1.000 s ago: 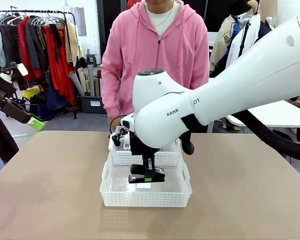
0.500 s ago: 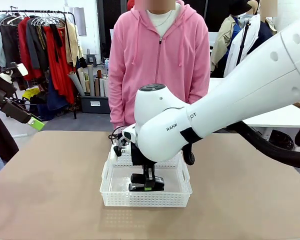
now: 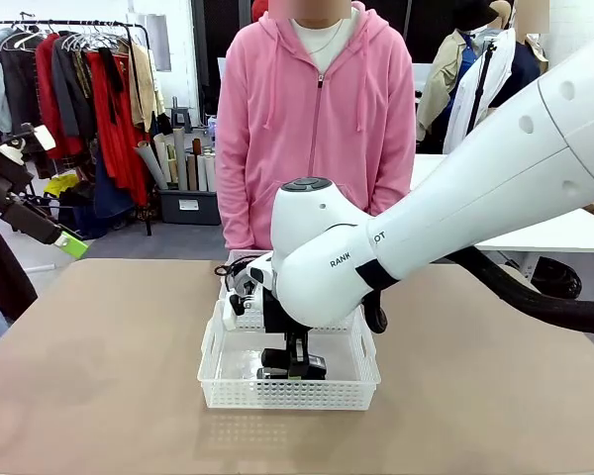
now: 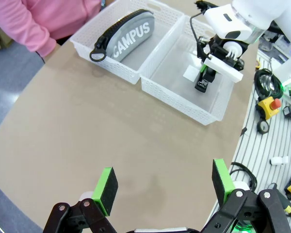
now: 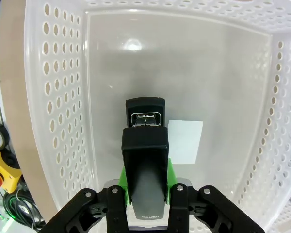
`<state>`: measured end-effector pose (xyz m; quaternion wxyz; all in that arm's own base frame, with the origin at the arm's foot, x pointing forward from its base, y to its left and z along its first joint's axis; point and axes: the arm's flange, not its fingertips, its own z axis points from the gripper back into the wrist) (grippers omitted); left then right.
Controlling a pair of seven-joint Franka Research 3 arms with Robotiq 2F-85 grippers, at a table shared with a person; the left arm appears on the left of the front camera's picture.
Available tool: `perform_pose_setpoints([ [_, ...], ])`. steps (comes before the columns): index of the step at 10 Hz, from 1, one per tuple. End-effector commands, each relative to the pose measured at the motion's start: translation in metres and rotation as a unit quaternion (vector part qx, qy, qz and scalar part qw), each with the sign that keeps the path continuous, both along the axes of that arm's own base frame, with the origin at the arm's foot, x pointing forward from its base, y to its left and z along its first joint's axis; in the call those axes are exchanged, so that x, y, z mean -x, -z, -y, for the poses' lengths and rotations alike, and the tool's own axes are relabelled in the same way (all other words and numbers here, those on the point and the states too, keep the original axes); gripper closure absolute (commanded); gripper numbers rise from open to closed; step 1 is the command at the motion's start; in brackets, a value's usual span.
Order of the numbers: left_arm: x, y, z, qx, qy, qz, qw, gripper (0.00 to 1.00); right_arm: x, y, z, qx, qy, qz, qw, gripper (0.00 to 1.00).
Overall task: Distribute items into two baskets.
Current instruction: Place the picked Stapler into the Organizing basket as instructed by the person.
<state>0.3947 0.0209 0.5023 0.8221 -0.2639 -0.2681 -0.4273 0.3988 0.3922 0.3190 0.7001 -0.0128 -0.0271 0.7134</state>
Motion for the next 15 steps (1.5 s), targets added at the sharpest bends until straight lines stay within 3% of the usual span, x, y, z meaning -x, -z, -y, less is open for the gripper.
perform_pose_setpoints([
  [1, 0.002, -0.001, -0.001, -0.003, -0.002, -0.007, 1.0, 0.0, -0.002, -0.006, 0.003, -0.003, -0.007, 0.003, 1.0, 0.7],
  [4, 0.002, -0.001, -0.001, -0.003, -0.002, -0.007, 1.0, 0.0, 0.009, -0.039, 0.017, -0.008, 0.015, 0.019, 1.0, 0.11],
  [5, 0.002, -0.001, -0.001, -0.003, -0.002, -0.007, 1.0, 0.0, 0.015, -0.053, 0.024, -0.015, 0.028, 0.025, 0.999, 0.0],
  [8, 0.002, -0.001, -0.001, -0.003, -0.002, -0.007, 1.0, 0.0, 0.031, -0.091, 0.049, -0.038, 0.083, 0.032, 0.995, 0.0],
  [11, 0.002, -0.001, -0.001, -0.003, -0.002, -0.007, 1.0, 0.0, 0.028, -0.098, 0.059, -0.033, 0.133, 0.018, 0.99, 0.0],
  [12, 0.002, -0.001, -0.001, -0.003, -0.002, -0.007, 1.0, 0.0, 0.027, -0.099, 0.05, -0.038, 0.088, 0.032, 0.995, 0.0],
  [15, 0.002, -0.001, -0.001, -0.003, -0.002, -0.007, 1.0, 0.0, 0.027, -0.099, 0.05, -0.038, 0.088, 0.032, 0.995, 0.0],
])
